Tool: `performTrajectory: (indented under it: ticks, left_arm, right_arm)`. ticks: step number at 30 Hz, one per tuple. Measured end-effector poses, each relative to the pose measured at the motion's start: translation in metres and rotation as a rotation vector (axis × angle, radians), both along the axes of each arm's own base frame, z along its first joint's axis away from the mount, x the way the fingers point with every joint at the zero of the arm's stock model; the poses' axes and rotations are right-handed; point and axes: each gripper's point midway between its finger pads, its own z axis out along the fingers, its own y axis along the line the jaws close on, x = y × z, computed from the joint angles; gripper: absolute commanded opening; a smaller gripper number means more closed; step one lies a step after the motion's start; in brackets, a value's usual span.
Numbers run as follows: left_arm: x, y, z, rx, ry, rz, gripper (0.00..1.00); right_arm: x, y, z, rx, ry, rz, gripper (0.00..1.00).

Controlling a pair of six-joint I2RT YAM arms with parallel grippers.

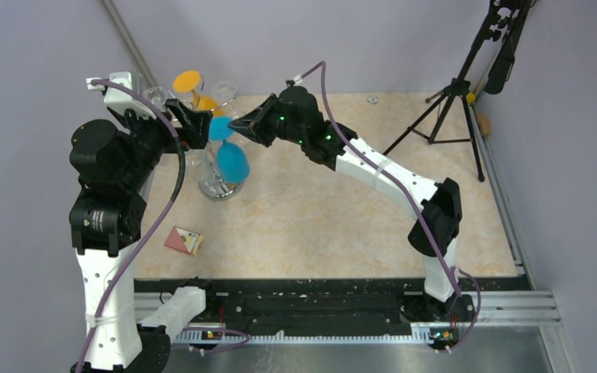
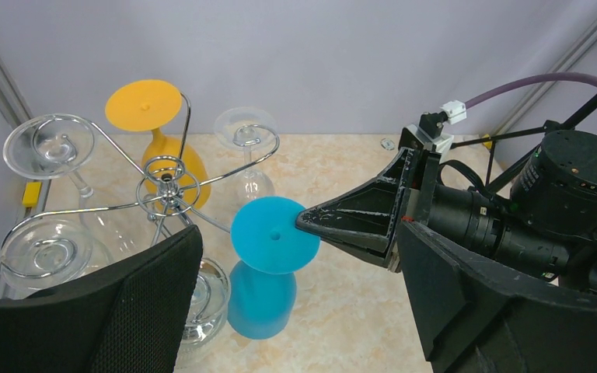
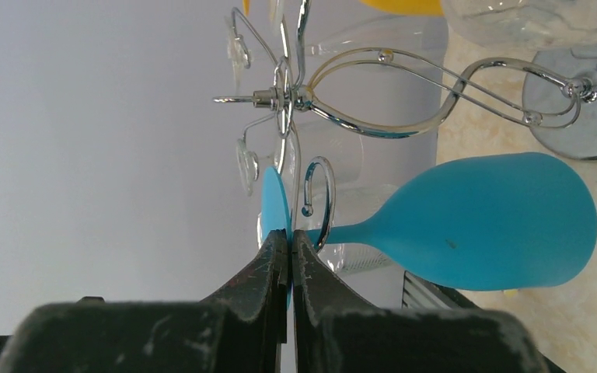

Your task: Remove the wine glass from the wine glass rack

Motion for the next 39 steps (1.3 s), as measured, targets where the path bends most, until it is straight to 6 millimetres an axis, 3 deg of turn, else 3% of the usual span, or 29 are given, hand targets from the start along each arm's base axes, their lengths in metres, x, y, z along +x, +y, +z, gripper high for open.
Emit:
performTrajectory:
  ticks: [12, 22, 32, 39]
  left_arm:
    - [0.000, 0.000, 0.000, 0.000, 0.000, 0.000, 0.99]
    - [0.000, -0.001, 0.000, 0.001, 0.000, -0.007, 0.99]
    - [-0.001, -0.003, 0.000, 0.006, -0.002, -0.012, 0.99]
    - [-0.002, -0.007, 0.000, 0.005, -0.001, -0.039, 0.99]
  right_arm:
    - [0.008, 0.002, 0.021, 0.047, -0.095, -0.033, 0.00]
    - [0.033, 0.015, 0.024, 0.053, -0.154, -0.101, 0.00]
    - [0.048, 0.012, 0.010, 0.007, -0.154, -0.171, 0.00]
    - [0.061, -0.005, -0.002, -0.050, -0.126, -0.230, 0.00]
